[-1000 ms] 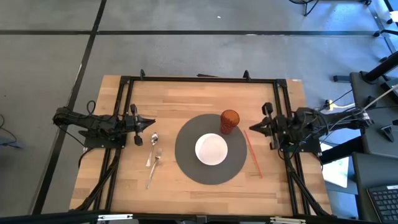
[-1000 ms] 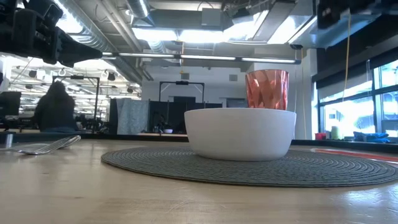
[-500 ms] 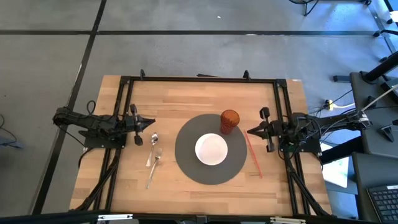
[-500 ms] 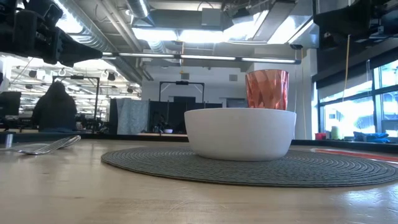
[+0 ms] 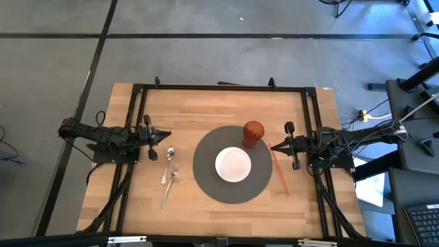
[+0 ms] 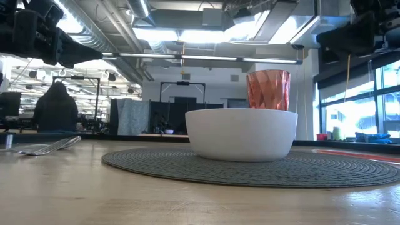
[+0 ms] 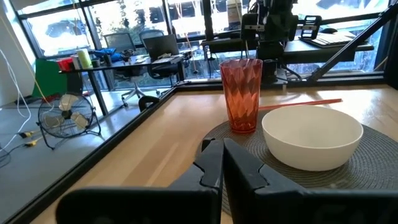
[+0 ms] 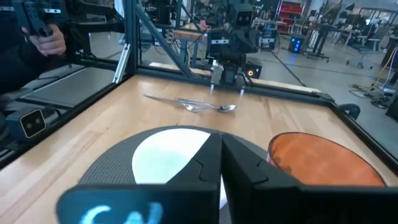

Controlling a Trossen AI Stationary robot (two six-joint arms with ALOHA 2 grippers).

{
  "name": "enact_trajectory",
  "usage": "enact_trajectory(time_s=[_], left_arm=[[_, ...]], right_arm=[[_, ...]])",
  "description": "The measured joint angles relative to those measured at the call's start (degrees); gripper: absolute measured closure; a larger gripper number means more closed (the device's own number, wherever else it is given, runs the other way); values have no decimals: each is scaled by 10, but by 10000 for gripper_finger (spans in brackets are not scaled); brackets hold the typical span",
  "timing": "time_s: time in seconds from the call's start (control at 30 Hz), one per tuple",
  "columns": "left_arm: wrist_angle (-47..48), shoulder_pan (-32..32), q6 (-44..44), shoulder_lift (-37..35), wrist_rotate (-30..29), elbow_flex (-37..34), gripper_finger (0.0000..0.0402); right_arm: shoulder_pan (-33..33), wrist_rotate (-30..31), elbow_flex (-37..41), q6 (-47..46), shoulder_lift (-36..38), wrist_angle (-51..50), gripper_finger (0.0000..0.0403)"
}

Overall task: Pick & Place Utensil
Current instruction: Put the orange straw into the orange cup

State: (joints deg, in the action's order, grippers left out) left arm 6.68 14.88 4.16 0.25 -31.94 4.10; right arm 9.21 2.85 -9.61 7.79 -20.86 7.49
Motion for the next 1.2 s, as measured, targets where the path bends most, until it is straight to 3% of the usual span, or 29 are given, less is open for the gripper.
enact_trajectory(time_s=[0.1, 0.23, 0.3, 0.4, 0.47, 0.53, 0.7, 0.83, 1.03, 1.2], left_arm=[[0, 0, 0, 0, 0, 0, 396], [0, 0, -3, 0, 0, 0, 396], [0, 0, -3, 0, 0, 0, 396], [0, 0, 4, 0, 0, 0, 396], [0, 0, 9, 0, 0, 0, 395], [1, 0, 8, 0, 0, 0, 395], [12, 0, -7, 0, 0, 0, 395], [12, 0, -14, 0, 0, 0, 395], [12, 0, -16, 0, 0, 0, 395], [13, 0, -19, 0, 0, 0, 395]], right_arm=[[0, 5, 0, 0, 0, 1, 385], [2, 93, -27, -38, -1, -7, 396], [11, 98, -66, -55, -13, -51, 399], [32, 162, -143, -94, -53, -160, 398], [42, 233, -211, -142, -91, -276, 399], [51, 259, -279, -215, -136, -392, 400], [74, 228, -407, -379, -254, -614, 400], [84, 214, -449, -481, -341, -728, 398], [86, 131, -439, -503, -421, -747, 380], [86, 126, -415, -527, -448, -735, 370]])
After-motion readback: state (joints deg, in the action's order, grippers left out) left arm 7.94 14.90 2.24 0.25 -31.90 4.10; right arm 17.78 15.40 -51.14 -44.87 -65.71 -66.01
